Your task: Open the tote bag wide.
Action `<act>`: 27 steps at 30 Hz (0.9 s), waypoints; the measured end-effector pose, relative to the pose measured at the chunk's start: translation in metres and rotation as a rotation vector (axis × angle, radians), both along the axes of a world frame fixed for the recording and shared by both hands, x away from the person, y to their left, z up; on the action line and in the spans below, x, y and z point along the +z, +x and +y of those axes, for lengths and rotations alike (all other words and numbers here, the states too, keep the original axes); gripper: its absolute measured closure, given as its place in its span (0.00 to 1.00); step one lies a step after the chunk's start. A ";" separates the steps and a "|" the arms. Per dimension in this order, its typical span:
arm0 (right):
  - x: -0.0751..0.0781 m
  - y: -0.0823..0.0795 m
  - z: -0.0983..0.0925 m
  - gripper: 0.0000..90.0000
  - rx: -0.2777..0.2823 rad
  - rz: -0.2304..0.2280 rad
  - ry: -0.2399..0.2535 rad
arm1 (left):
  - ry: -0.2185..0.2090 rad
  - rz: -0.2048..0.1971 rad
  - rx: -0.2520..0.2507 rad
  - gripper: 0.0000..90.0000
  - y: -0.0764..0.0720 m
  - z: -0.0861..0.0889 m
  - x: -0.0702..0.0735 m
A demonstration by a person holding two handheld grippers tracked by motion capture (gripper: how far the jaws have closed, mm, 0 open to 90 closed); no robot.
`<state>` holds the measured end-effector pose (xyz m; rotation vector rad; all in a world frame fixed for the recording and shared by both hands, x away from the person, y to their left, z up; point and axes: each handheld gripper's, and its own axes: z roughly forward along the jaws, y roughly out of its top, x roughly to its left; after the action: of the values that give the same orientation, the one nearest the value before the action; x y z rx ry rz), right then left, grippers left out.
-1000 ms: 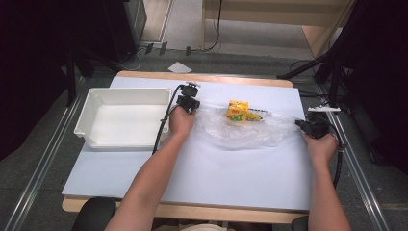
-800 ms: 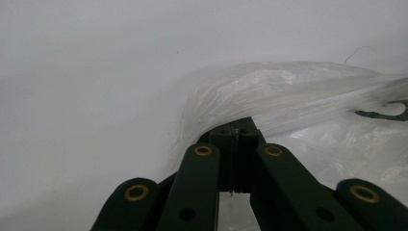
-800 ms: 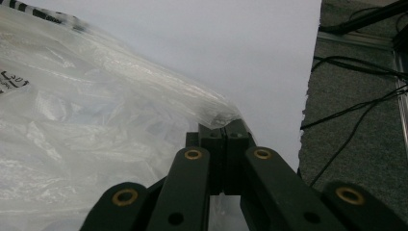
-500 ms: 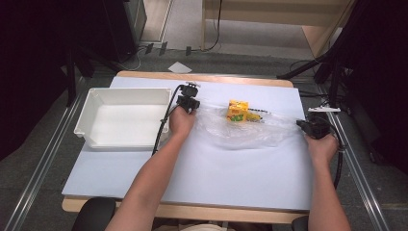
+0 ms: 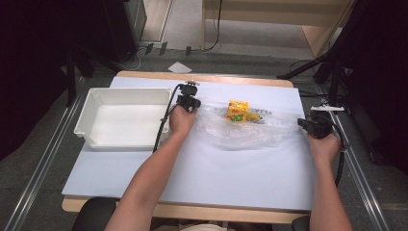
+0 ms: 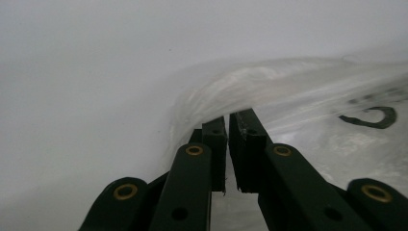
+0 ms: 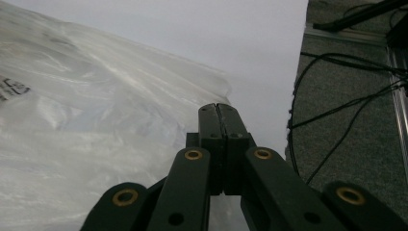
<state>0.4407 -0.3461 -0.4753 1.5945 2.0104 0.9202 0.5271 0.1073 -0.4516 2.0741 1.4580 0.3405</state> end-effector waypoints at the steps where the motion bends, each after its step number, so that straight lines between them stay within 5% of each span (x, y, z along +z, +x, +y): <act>1: 0.003 0.000 0.002 1.00 0.007 -0.005 0.001 | -0.013 -0.008 0.000 0.95 -0.001 -0.001 0.002; 12: 0.031 -0.006 0.023 0.94 0.087 -0.042 0.043 | -0.131 -0.071 -0.100 0.69 -0.015 -0.004 0.040; 21: 0.052 -0.009 0.043 0.86 0.150 -0.072 0.057 | -0.133 -0.081 -0.216 0.73 -0.033 -0.015 0.062; 27: 0.059 -0.006 0.059 0.83 0.188 -0.078 0.072 | -0.146 -0.076 -0.270 0.84 -0.041 -0.026 0.064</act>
<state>0.4347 -0.2875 -0.4163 1.3994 2.1210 1.1175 0.4860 0.0816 -0.3877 2.0813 1.1068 0.1969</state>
